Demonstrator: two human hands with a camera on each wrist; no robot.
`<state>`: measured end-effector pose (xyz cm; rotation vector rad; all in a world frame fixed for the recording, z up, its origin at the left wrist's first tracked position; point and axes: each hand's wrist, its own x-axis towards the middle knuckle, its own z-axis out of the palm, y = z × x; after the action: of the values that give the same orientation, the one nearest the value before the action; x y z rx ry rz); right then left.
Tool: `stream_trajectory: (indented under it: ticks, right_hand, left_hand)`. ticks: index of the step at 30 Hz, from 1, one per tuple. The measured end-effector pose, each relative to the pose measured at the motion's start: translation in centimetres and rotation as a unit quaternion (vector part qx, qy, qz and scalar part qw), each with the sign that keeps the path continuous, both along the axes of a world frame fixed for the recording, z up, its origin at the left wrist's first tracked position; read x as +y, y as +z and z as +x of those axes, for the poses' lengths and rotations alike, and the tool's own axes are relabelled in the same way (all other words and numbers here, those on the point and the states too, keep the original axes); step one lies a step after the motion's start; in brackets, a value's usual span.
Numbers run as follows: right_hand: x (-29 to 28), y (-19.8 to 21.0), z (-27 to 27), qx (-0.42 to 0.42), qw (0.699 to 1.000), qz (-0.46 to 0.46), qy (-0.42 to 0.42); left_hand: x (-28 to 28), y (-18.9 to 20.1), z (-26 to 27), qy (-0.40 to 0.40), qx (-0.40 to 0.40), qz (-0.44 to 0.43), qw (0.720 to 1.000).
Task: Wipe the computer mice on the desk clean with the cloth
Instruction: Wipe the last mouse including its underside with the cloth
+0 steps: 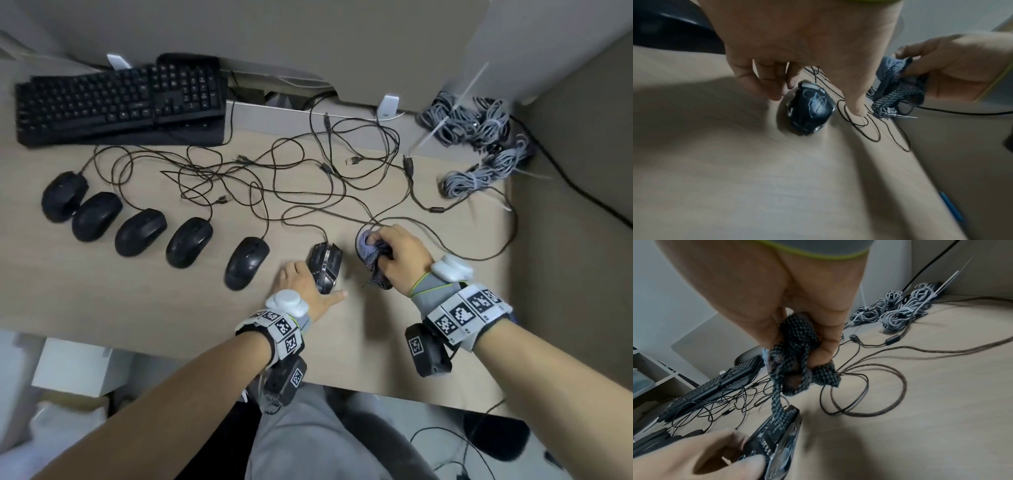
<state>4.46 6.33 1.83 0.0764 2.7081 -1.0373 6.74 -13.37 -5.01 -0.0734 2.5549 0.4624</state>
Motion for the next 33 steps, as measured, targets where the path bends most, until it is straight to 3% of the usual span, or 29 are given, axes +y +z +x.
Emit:
stream_trajectory:
  ticks: [7, 11, 17, 20, 25, 29, 33]
  right_hand:
    - [0.9, 0.9, 1.4, 0.001, 0.999, -0.038, 0.005]
    - [0.0, 2.3, 0.1, 0.008, 0.999, -0.026, 0.018]
    - [-4.0, 6.1, -3.6, 0.049, 0.996, -0.058, 0.048]
    - [-6.0, 8.4, -5.2, 0.074, 0.992, -0.073, 0.065]
    - [-7.6, 10.3, -7.5, 0.067, 0.993, -0.022, 0.099]
    - [-10.2, 12.1, -7.4, 0.095, 0.977, -0.021, 0.191]
    - [-9.0, 12.8, -9.8, 0.091, 0.99, 0.032, 0.106]
  left_hand:
    - [1.0, -0.1, -0.8, 0.039, 0.01, -0.012, 0.999]
    - [-0.9, 2.8, -1.7, 0.058, 0.016, 0.003, 0.998]
    - [-3.3, 7.6, -3.6, 0.085, 0.061, 0.11, 0.988]
    - [-4.2, 9.8, -4.8, 0.076, 0.075, 0.127, 0.986]
    - [-4.6, 13.3, -7.2, 0.044, 0.101, 0.156, 0.982]
    - [-5.2, 15.8, -9.4, 0.025, 0.104, 0.155, 0.982]
    - [-5.8, 16.6, -10.8, 0.028, 0.108, 0.176, 0.978]
